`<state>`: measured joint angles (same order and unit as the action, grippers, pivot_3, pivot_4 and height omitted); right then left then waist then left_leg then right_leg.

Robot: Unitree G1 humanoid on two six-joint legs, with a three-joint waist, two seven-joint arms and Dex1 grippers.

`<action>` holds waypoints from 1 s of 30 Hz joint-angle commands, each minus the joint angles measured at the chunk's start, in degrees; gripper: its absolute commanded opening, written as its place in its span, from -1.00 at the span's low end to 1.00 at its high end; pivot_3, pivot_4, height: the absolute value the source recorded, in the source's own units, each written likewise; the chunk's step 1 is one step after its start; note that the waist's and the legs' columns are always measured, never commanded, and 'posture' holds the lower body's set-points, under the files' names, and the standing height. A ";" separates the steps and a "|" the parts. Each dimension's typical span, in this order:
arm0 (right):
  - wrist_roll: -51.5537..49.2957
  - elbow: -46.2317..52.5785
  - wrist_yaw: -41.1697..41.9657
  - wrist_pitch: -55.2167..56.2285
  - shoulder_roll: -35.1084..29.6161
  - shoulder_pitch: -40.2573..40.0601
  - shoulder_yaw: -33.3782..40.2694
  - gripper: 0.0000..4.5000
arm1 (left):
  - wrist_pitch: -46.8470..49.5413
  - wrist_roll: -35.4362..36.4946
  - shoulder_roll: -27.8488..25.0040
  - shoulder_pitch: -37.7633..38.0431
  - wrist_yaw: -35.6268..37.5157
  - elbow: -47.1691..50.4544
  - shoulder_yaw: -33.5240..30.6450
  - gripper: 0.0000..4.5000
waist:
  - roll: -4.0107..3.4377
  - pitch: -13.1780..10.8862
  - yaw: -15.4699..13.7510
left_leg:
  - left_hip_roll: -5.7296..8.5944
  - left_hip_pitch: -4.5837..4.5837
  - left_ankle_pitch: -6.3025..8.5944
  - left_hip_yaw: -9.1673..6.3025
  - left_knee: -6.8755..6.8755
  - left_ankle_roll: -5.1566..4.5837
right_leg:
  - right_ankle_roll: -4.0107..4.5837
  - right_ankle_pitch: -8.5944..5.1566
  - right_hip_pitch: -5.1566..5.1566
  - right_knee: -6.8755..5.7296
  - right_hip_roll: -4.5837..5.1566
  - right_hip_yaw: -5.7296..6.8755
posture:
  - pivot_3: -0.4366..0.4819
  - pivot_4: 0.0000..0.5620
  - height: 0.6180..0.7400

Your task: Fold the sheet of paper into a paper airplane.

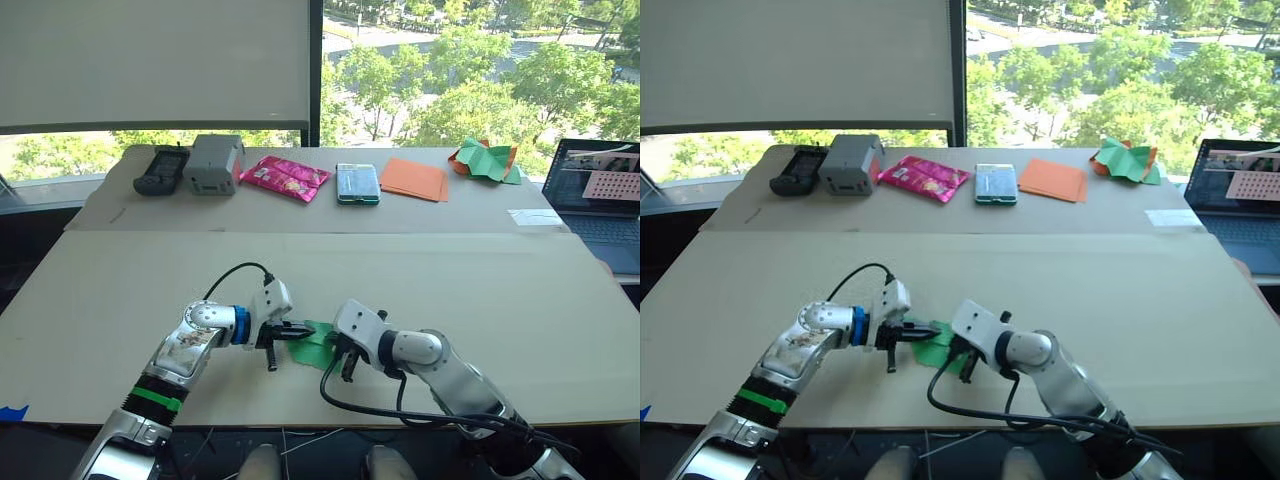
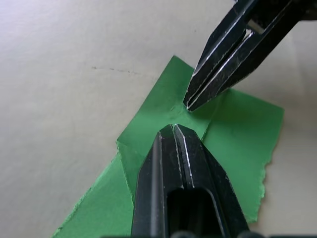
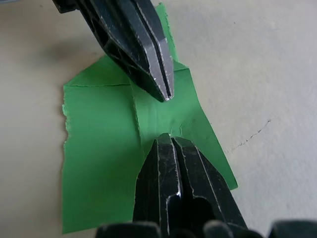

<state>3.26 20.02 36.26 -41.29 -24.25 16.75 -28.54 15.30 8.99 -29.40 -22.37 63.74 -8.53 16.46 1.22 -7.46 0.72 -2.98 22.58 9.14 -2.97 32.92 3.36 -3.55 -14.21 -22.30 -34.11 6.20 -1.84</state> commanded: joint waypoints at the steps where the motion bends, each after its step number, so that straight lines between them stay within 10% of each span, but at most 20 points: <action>1: 0.55 -1.73 0.03 -2.94 -0.42 -1.09 -1.37 -1.00 | -3.79 -3.84 -1.07 0.77 -0.05 -2.60 2.31 -1.00 | -0.01 0.02 -0.01 | 0.00 -0.05 0.00 0.00 0.00 0.00 | 0.00 0.00 0.04 0.00 0.00 0.00 | -0.05 -0.47 0.44; 30: 0.38 -2.46 0.03 -4.46 -0.06 0.06 -2.03 -1.00 | -6.62 -4.53 -7.27 8.21 -0.98 -4.17 -1.84 -1.00 | -0.32 0.60 0.40 | -0.04 -0.30 0.02 0.00 -0.10 0.03 | 0.01 -0.01 0.04 0.00 0.03 -0.01 | -0.05 -0.47 0.44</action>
<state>3.25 19.69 36.05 -43.18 -23.78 17.54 -29.55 6.15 7.16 -34.53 -16.82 63.10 -9.22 13.38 0.90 -6.86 1.12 -3.02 22.27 9.16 -2.96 32.82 3.39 -3.54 -14.22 -22.26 -34.11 6.23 -1.85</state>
